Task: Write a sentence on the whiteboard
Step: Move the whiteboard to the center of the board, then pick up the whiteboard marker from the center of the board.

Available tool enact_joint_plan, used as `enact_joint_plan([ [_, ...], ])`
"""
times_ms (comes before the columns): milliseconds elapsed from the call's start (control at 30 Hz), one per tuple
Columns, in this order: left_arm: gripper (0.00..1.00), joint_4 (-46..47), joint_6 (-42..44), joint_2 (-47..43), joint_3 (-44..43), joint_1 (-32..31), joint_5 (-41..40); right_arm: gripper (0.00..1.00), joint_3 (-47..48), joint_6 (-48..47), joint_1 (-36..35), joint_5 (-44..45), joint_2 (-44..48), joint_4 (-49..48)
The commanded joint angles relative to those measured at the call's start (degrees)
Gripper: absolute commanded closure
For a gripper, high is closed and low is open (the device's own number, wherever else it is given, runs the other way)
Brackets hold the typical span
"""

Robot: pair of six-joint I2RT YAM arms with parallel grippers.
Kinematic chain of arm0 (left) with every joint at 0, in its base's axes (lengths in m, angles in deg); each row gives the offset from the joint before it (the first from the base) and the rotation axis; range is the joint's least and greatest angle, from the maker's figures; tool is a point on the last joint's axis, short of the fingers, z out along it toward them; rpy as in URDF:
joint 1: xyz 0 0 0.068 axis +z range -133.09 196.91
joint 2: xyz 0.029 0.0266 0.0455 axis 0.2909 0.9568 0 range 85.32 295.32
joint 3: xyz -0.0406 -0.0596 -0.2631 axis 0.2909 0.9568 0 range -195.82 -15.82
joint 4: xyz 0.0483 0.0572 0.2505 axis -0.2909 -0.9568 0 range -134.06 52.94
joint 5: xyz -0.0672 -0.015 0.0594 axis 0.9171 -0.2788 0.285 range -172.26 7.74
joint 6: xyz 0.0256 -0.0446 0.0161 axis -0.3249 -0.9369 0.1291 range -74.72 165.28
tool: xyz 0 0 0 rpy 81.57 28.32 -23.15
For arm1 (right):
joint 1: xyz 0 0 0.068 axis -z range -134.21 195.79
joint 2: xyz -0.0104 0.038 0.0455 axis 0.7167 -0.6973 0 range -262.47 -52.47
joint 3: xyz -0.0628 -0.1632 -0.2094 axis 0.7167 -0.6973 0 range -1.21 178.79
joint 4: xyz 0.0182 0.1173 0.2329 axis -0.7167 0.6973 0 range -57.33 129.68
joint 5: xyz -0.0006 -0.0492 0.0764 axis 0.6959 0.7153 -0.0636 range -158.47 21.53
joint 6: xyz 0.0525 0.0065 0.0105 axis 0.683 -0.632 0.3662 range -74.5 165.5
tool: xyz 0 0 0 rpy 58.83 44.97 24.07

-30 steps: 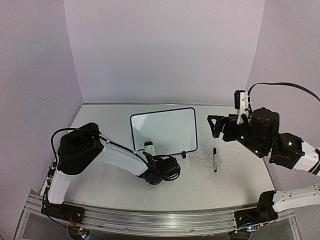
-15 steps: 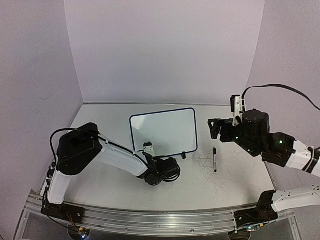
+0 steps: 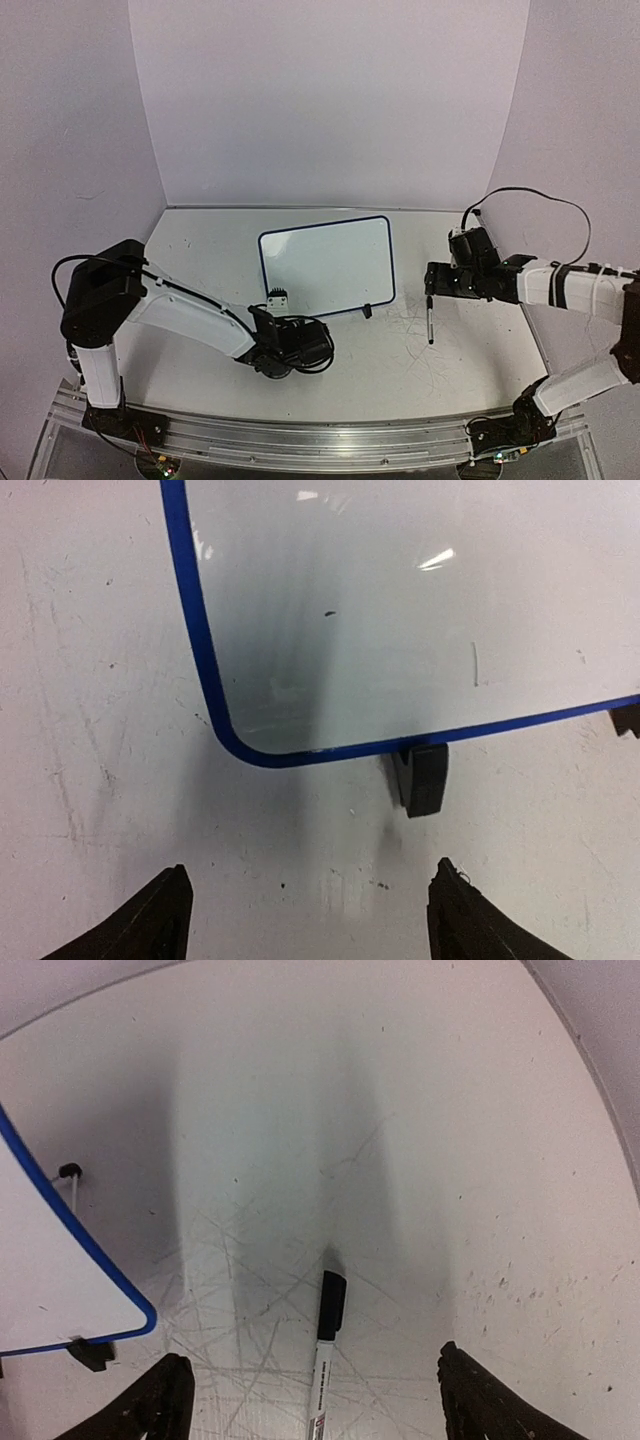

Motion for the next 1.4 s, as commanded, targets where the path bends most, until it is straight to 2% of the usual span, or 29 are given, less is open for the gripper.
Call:
enact_joint_plan([
  [0, 0.13, 9.35, 11.09, -9.59, 4.73, -2.62, 0.37, 0.19, 1.78, 0.53, 1.89, -6.41, -7.98, -1.61],
  [133, 0.05, 21.18, 24.03, -16.81, 10.4, -2.65, 7.28, 0.27, 3.13, 1.82, 2.26, -8.45, -13.8, -2.33],
  [233, 0.03, 29.67, 32.21, -23.12, 14.17, -2.65, 11.91, 0.36, 2.79, 3.69, 2.26, -8.61, -15.16, -2.55],
  [467, 0.03, 32.86, 49.04, -31.14, 12.17, -1.66, 17.72, 0.53, -0.6, 6.66, 2.23, -6.66, -15.28, -3.97],
  [733, 0.02, 32.64, 51.22, -36.19, 11.13, 6.22, 24.64, 0.61, -2.28, 8.6, 2.16, -5.31, -16.47, -5.16],
  [833, 0.02, 32.53, 51.96, -37.29, 9.57, 7.8, 26.17, 0.67, -1.71, 8.64, 2.16, -5.24, -17.51, -5.27],
  [1067, 0.02, 31.35, 52.92, -37.22, 5.73, 8.26, 26.59, 0.9, -1.83, 8.32, 2.01, -4.87, -17.35, -6.02],
  [1200, 0.02, 30.93, 52.31, -36.4, 3.84, 8.72, 27.92, 0.99, -3.0, 7.4, 1.66, -3.12, -12.58, -6.36],
  [1367, 0.01, 30.19, 48.45, -34.59, 0.5, 11.99, 35.62, 1.0, -3.97, -0.82, 0.93, -4.46, 0.19, -6.66],
])
